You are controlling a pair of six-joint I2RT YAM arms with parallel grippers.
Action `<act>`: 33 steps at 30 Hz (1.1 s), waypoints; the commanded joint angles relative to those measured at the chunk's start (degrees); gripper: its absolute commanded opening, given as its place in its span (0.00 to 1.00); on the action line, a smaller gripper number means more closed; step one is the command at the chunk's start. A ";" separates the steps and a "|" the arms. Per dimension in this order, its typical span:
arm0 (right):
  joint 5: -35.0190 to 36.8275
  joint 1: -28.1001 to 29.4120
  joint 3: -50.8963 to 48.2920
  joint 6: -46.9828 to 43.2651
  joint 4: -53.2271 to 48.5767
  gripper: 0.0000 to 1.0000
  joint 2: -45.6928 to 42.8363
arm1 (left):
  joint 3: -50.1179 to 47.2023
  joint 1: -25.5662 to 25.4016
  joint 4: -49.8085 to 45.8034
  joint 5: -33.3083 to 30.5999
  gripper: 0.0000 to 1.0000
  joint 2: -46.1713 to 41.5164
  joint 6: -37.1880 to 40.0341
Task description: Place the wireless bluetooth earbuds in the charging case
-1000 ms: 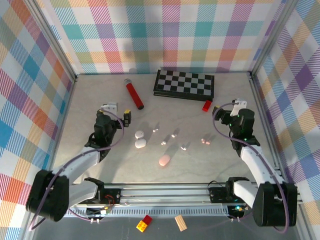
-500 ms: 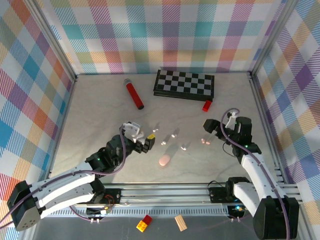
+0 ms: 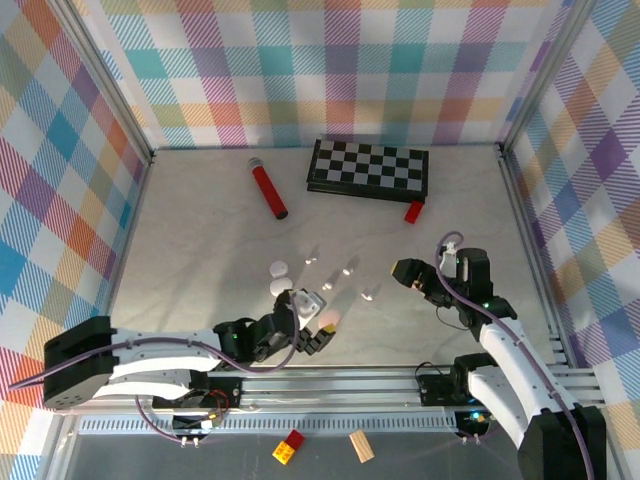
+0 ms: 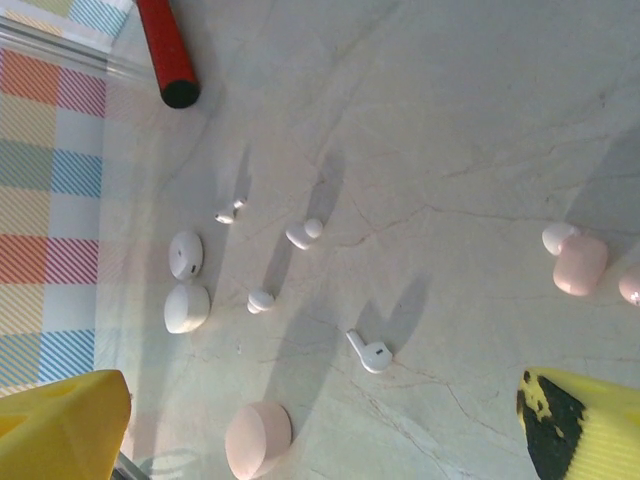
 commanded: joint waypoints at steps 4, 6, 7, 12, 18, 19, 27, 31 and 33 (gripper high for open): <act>0.45 2.56 -0.42 1.36 1.05 0.99 2.02 | 1.01 -0.44 3.57 3.75 0.97 7.36 -1.78; 1.01 3.11 -0.60 1.66 1.10 0.99 1.94 | 1.53 -0.15 3.48 4.11 0.97 9.83 -2.38; 1.26 3.32 -0.76 1.75 1.09 0.99 1.89 | 1.56 0.20 4.06 4.81 0.96 10.90 -2.68; 1.62 3.63 -1.38 2.21 0.71 0.99 1.52 | 2.17 1.76 6.30 9.69 0.94 14.92 -3.44; 2.20 3.77 -1.87 2.22 0.35 0.99 0.83 | 1.79 5.61 9.54 14.14 0.87 18.34 -3.40; 2.22 3.77 -1.91 2.23 0.26 0.99 0.92 | 1.92 6.23 10.06 14.61 0.85 19.05 -3.20; 2.41 3.78 -1.83 2.32 -1.07 0.99 1.09 | 3.51 7.81 12.74 19.62 0.67 24.30 -1.59; 2.82 3.86 -1.83 2.56 -1.84 0.99 0.75 | 2.58 7.82 13.37 19.79 0.60 23.83 -1.42; 2.89 3.86 -1.67 2.75 -1.77 0.99 0.87 | 1.77 7.86 14.00 20.23 0.57 23.00 -1.33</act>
